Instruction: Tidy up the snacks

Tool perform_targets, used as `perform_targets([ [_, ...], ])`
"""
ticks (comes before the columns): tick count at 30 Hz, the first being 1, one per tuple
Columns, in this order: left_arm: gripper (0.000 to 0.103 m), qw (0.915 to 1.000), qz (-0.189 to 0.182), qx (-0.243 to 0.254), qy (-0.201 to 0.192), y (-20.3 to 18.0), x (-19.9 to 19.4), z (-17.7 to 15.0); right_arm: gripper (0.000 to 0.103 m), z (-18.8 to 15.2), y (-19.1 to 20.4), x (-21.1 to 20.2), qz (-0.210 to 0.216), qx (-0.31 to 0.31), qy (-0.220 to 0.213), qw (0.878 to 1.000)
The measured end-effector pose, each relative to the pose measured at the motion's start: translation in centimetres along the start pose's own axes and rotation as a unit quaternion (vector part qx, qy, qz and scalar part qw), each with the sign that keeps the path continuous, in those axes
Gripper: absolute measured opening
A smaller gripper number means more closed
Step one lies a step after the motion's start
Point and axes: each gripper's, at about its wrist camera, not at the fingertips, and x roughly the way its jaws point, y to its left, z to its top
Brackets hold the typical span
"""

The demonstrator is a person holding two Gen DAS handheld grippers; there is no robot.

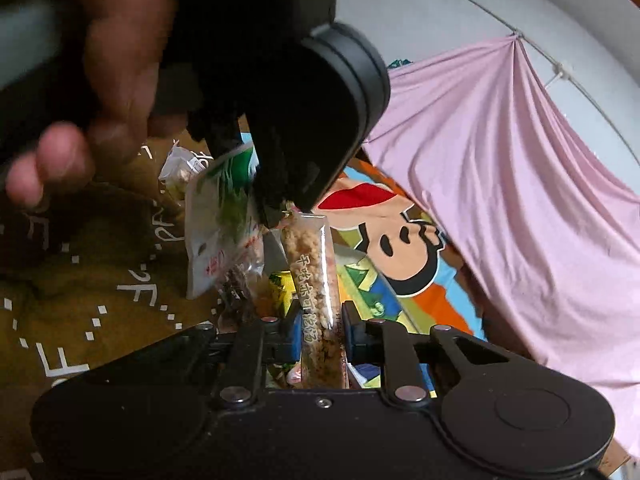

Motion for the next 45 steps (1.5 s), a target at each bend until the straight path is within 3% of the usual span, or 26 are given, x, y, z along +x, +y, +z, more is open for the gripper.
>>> perform_targets([
  [6, 0.009, 0.9994, -0.007, 0.021, -0.027, -1.6, -1.5, 1.5, 0.021, 0.1, -2.1, -0.4, -0.041, 0.007, -0.009, 0.999],
  [12, 0.009, 0.9974, -0.031, 0.020, -0.062, -4.4, -1.3, 3.8, 0.021, -0.8, -5.4, -0.5, -0.095, 0.046, 0.009, 0.994],
  [15, 0.009, 0.9963, -0.045, 0.020, -0.070, -5.8, -0.3, 5.1, 0.021, -1.8, -7.3, -0.1, -0.122, 0.073, 0.025, 0.989],
  [22, 0.009, 0.9917, -0.076, 0.072, -0.074, -10.3, 3.4, 6.4, 0.021, -4.2, -11.4, 1.1, -0.182, 0.113, 0.039, 0.976],
  [26, 0.009, 0.9908, -0.092, 0.075, -0.065, -12.8, 6.6, 6.6, 0.021, -6.3, -13.7, 2.8, -0.200, 0.152, 0.073, 0.965],
  [31, 0.009, 0.9897, -0.106, 0.089, -0.038, -15.7, 10.8, 5.9, 0.021, -8.8, -15.5, 4.7, -0.200, 0.203, 0.111, 0.952],
  [34, 0.009, 0.9888, -0.116, 0.092, -0.014, -16.5, 12.7, 5.0, 0.021, -9.6, -15.5, 6.0, -0.187, 0.219, 0.121, 0.950],
  [38, 0.009, 0.9876, -0.128, 0.090, 0.014, -16.7, 14.4, 4.0, 0.021, -10.1, -15.1, 7.3, -0.160, 0.239, 0.134, 0.948],
  [45, 0.009, 0.9895, -0.113, 0.083, 0.037, -15.9, 16.0, 3.4, 0.021, -11.2, -16.3, 8.7, -0.129, 0.313, 0.161, 0.927],
])
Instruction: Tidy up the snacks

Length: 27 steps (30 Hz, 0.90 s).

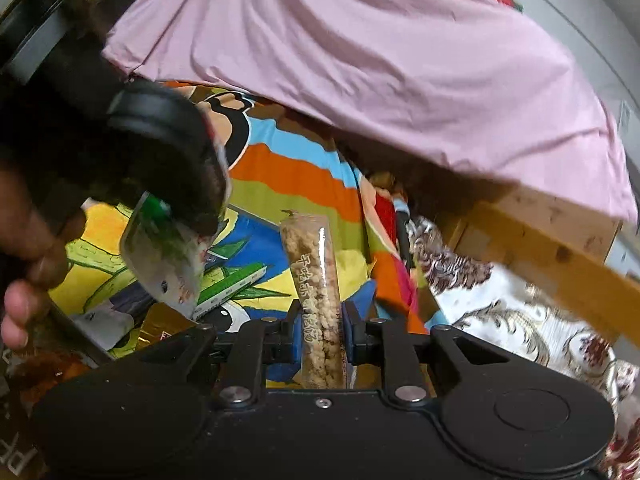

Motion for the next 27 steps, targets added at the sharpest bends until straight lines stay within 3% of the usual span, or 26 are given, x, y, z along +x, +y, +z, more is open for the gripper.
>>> perform_targets([
  [6, 0.011, 0.9996, 0.020, 0.006, 0.019, 0.4, 0.5, -0.1, 0.023, 0.3, -0.5, 0.3, 0.021, 0.037, 0.010, 0.999],
  [10, 0.015, 0.9989, 0.036, 0.014, 0.026, 0.5, 0.4, -0.3, 0.032, 0.2, -0.8, 0.3, 0.034, 0.059, 0.016, 0.998],
  [13, 0.038, 0.9987, 0.042, 0.015, 0.027, 0.9, 0.2, -0.4, 0.040, 0.3, -0.9, 0.2, 0.036, 0.064, 0.016, 0.997],
  [15, 0.060, 0.9985, 0.046, 0.015, 0.025, 1.2, -0.1, -0.4, 0.049, 0.5, -1.1, 0.1, 0.041, 0.074, 0.015, 0.996],
  [20, 0.083, 0.9985, 0.053, 0.010, 0.013, 1.8, -0.9, -0.1, 0.059, 0.9, -1.1, -0.4, 0.049, 0.085, 0.007, 0.995],
  [27, 0.099, 0.9979, 0.058, 0.002, -0.027, 2.9, -3.7, 0.3, 0.082, 2.2, -2.0, -2.4, 0.054, 0.117, -0.024, 0.991],
])
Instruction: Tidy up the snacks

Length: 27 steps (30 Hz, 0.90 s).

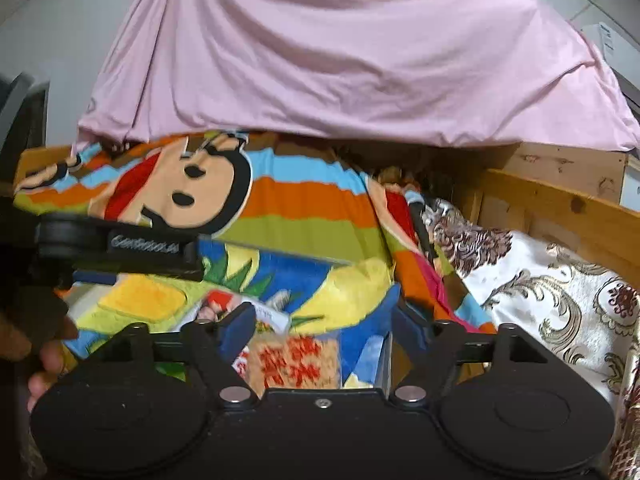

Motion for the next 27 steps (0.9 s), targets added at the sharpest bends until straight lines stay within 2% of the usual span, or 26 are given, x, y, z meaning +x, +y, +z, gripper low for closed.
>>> perform_targets([
  [9, 0.102, 0.9984, 0.010, -0.005, -0.055, 2.2, -6.4, 0.9, 0.102, 2.5, -0.3, -5.0, 0.007, 0.032, -0.071, 0.997],
  [17, 0.102, 0.9927, 0.029, 0.003, -0.117, 4.4, -14.7, 0.8, 0.102, 3.2, 0.2, -11.1, 0.019, 0.062, -0.118, 0.991],
  [21, 0.103, 0.9905, 0.035, 0.013, -0.133, 5.0, -17.9, 0.2, 0.102, 2.9, 1.1, -14.3, 0.039, 0.057, -0.130, 0.989],
  [27, 0.103, 0.9876, 0.042, 0.032, -0.148, 6.0, -22.1, -1.9, 0.102, 2.1, 3.4, -19.5, 0.046, 0.046, -0.172, 0.983],
])
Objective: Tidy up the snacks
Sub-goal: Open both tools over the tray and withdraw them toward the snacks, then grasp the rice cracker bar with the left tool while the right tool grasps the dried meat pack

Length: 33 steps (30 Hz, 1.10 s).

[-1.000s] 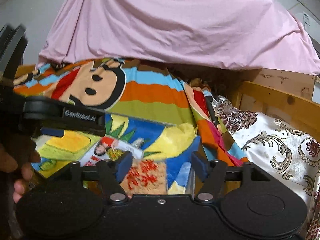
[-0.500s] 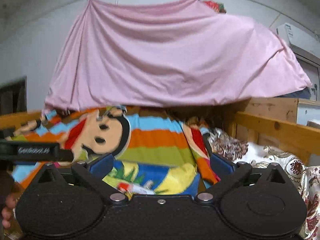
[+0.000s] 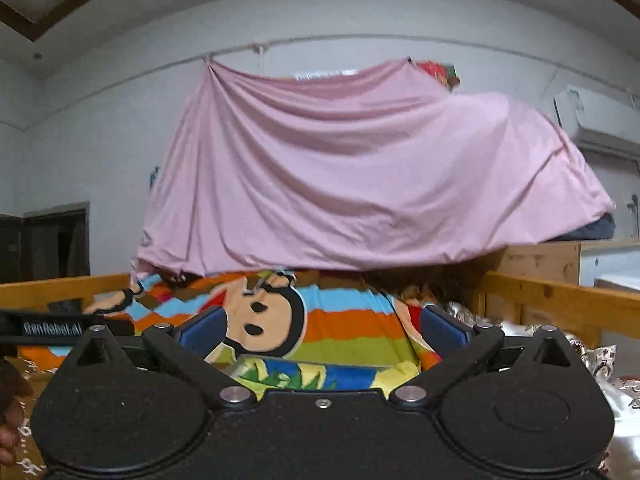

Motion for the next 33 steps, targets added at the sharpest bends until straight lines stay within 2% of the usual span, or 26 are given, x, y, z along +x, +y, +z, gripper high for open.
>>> perform_targets([
  [7, 0.103, 0.9998, 0.014, 0.018, 0.002, 2.3, -3.4, -1.7, 0.102, -1.1, 2.6, -3.9, 0.017, -0.037, 0.000, 0.999],
  [15, 0.103, 0.9989, 0.020, 0.034, 0.027, 4.6, -4.9, -4.2, 0.102, -2.8, 4.1, -5.9, 0.034, -0.071, 0.047, 0.996],
  [22, 0.103, 0.9972, 0.020, 0.045, 0.057, 6.0, -4.8, -6.5, 0.102, -4.8, 4.8, -4.2, 0.038, -0.085, 0.129, 0.987],
  [25, 0.103, 0.9950, 0.014, 0.035, 0.092, 6.7, -4.0, -7.5, 0.102, -5.8, 5.4, -3.3, 0.042, -0.103, 0.160, 0.981],
  [28, 0.103, 0.9912, 0.010, 0.017, 0.131, 7.4, -3.0, -8.2, 0.102, -6.4, 6.1, -2.9, 0.052, -0.118, 0.176, 0.976],
  [33, 0.103, 0.9893, 0.015, 0.028, 0.142, 8.1, -2.7, -8.9, 0.102, -7.1, 6.8, -2.4, 0.070, -0.131, 0.191, 0.970],
])
